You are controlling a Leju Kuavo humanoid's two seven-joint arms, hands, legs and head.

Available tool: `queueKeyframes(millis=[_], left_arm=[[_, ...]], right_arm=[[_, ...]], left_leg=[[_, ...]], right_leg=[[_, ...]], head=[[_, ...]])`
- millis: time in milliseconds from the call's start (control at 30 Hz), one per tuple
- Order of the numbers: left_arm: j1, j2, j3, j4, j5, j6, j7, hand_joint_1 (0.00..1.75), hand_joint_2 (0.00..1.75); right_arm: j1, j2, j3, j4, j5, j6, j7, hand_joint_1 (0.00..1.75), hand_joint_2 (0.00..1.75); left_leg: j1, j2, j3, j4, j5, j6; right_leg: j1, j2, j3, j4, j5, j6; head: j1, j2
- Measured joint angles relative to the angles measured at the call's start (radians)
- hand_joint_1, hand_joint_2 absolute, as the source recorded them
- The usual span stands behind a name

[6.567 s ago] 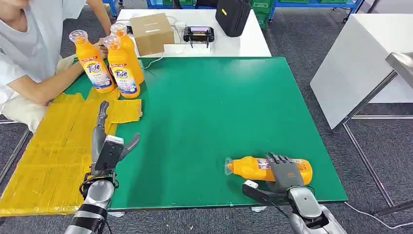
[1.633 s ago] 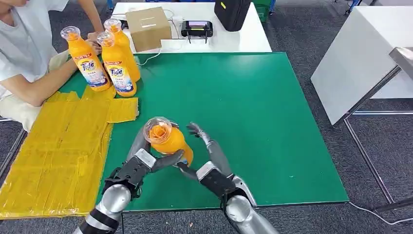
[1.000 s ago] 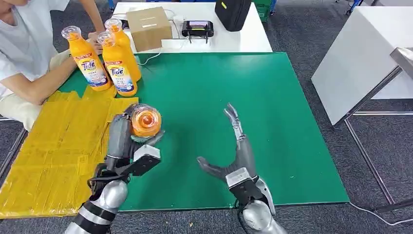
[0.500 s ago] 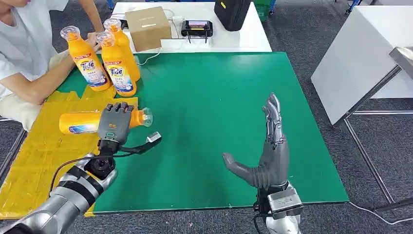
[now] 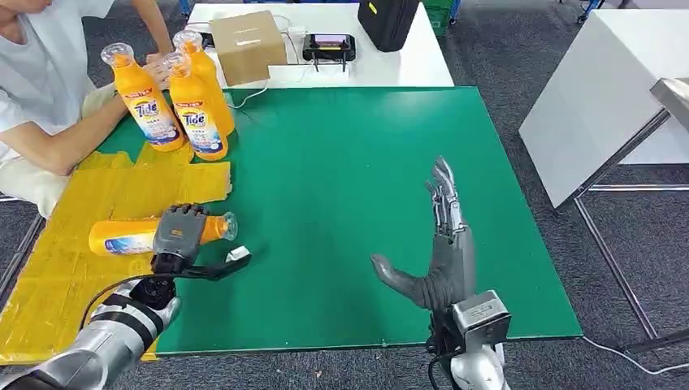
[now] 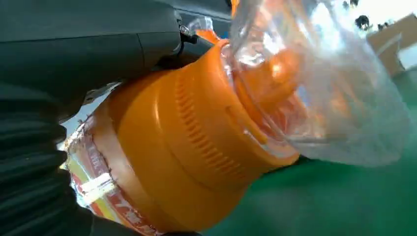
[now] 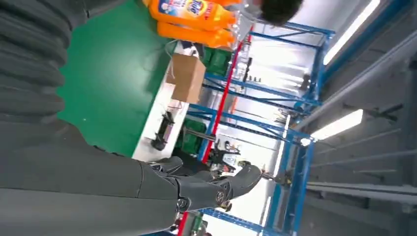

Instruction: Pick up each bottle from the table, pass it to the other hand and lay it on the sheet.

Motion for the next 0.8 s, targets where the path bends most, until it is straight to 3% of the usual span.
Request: queueKeyframes(millis=[367,600,733,800], left_arm=[[0.046,-0.034,0.212,-0.003,-0.01,0.096,-0.059,0.0,1.75],[0.068,-0.04,0.266,-0.026,-0.006,0.101,-0.083,0.0,1.75],[0.11,-0.051,0.318,-0.106,0.036,0.101,-0.163,0.0,1.75],[0.147,-0.073,0.361,-0.176,0.211,0.101,-0.326,0.0,1.75]], right_arm=[[-0.004,-0.001,0.0,0.027,0.038,-0.016,0.016,0.0,1.75],[-0.005,-0.001,0.0,0.037,0.045,-0.019,0.018,0.0,1.75],[-0.003,-0.003,0.0,0.045,0.064,-0.027,0.023,0.0,1.75],[0.009,-0.003,-0.004,0.046,0.077,-0.037,0.022,0.0,1.75]], left_leg=[[0.0,0.0,0.0,0.0,0.0,0.0],[0.0,0.0,0.0,0.0,0.0,0.0],[0.0,0.0,0.0,0.0,0.0,0.0],[0.0,0.0,0.0,0.0,0.0,0.0]], right_leg=[[0.0,0.0,0.0,0.0,0.0,0.0],[0.0,0.0,0.0,0.0,0.0,0.0],[0.0,0.0,-0.001,0.0,0.0,0.0],[0.0,0.0,-0.001,0.0,0.0,0.0]], head=[[0.0,0.0],[0.0,0.0],[0.0,0.0],[0.0,0.0]])
